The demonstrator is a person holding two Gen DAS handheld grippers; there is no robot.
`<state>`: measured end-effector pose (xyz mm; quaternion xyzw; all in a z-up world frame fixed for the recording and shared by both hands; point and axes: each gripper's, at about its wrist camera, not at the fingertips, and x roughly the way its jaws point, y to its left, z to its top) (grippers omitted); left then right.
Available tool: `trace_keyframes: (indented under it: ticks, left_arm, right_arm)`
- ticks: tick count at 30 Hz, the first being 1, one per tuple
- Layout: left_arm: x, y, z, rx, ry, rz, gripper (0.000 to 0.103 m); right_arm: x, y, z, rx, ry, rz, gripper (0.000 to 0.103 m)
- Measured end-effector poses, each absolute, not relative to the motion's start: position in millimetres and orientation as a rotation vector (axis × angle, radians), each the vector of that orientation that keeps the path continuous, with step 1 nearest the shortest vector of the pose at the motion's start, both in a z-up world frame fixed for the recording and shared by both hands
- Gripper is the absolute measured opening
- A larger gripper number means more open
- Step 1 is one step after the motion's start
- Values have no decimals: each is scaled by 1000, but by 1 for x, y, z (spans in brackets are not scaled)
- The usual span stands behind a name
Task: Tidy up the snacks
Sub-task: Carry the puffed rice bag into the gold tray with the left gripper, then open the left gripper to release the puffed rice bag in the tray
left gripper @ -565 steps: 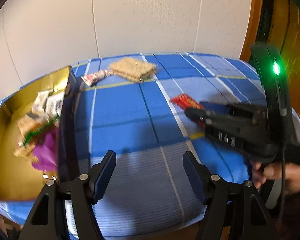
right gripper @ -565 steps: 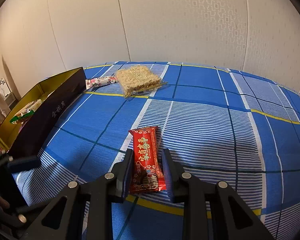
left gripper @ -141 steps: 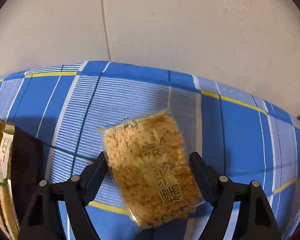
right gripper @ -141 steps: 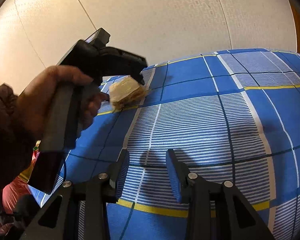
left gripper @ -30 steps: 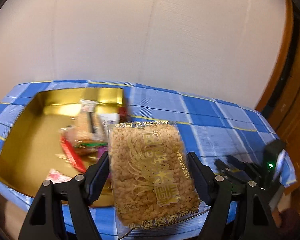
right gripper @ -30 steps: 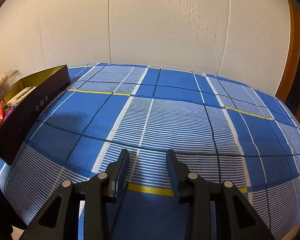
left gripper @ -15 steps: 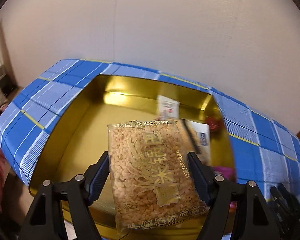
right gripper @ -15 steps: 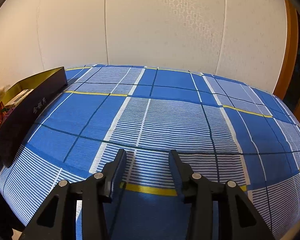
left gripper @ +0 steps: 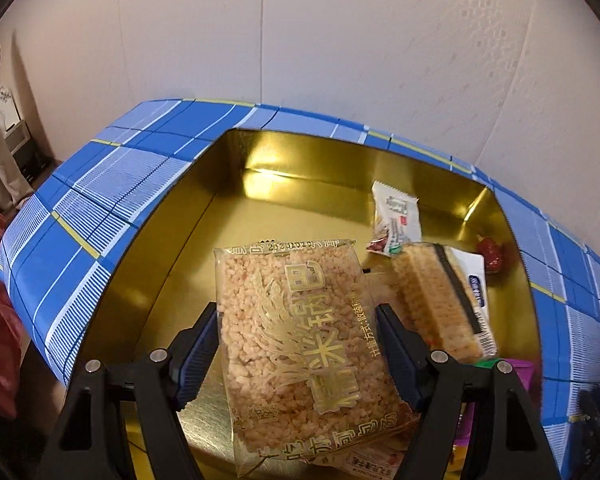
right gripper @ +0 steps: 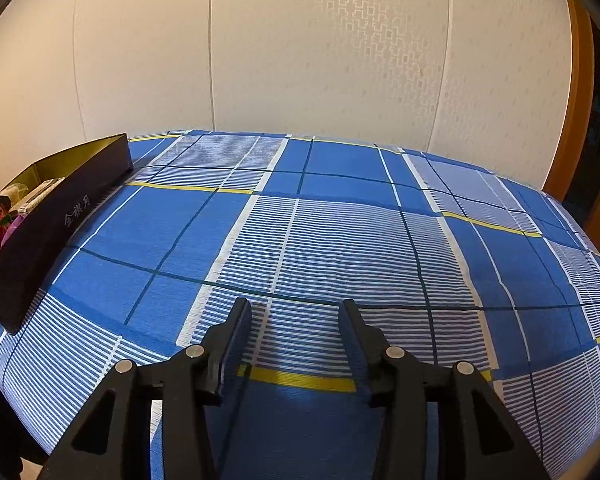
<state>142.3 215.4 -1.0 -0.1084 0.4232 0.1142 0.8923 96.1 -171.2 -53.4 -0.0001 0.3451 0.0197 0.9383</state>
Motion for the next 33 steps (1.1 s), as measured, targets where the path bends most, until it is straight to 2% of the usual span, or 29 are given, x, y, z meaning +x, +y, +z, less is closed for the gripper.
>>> trace_keyframes:
  ticks: [10,33]
  left_arm:
    - [142,215,-5,-198,846,264,76]
    - [104,187,23,-185,721,214,76]
  right_arm:
    - [97,-174,-53,5,706,42,47]
    - [97,-177,-53,10,706,44,47]
